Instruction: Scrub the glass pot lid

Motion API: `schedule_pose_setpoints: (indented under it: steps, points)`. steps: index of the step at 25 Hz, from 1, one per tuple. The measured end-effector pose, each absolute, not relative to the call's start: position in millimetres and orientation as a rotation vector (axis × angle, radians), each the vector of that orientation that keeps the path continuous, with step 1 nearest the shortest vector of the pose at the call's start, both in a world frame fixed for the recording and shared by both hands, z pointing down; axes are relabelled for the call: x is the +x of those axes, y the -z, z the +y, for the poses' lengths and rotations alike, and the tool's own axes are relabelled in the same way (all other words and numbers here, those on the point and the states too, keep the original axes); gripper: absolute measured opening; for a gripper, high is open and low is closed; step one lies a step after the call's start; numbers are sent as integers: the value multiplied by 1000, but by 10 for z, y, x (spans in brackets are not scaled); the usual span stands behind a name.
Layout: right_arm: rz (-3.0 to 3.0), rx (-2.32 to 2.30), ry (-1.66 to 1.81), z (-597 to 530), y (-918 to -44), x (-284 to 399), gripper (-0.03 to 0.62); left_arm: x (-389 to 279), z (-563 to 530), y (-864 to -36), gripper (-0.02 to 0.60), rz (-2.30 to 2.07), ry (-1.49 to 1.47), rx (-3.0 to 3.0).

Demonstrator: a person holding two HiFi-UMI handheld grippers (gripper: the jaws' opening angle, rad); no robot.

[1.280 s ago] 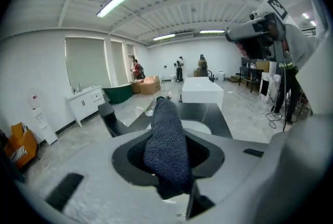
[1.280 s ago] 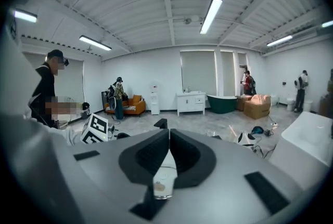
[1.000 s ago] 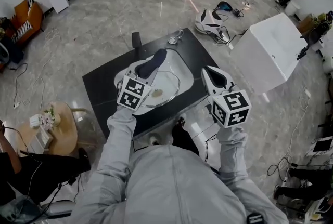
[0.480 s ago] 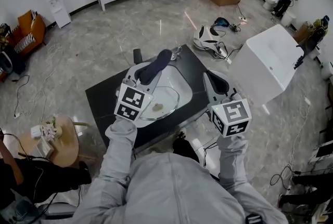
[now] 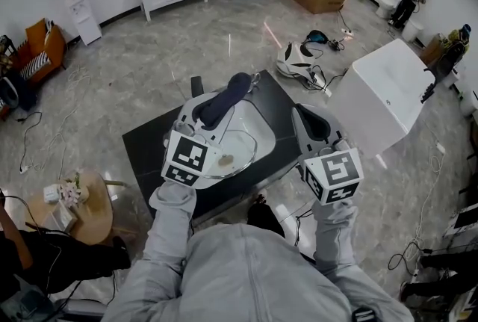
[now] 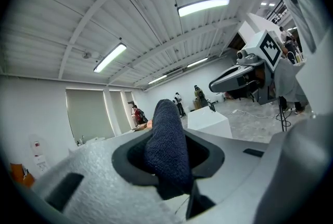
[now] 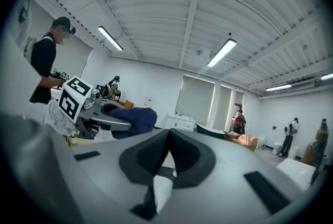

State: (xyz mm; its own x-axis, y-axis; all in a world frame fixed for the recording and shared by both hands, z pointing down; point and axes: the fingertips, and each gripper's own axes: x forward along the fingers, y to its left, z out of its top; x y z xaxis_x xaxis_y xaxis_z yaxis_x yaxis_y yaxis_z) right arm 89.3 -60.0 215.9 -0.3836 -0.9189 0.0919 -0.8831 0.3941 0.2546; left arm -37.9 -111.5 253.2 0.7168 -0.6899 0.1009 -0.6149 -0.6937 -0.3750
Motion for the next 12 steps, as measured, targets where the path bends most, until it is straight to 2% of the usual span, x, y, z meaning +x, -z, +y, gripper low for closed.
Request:
schedule_pose_setpoints:
  steps: [12]
  points:
    - [-2460,1562,219,-613,-2216,787,29,-390,-1030,-2565,127,997,342,-2621]
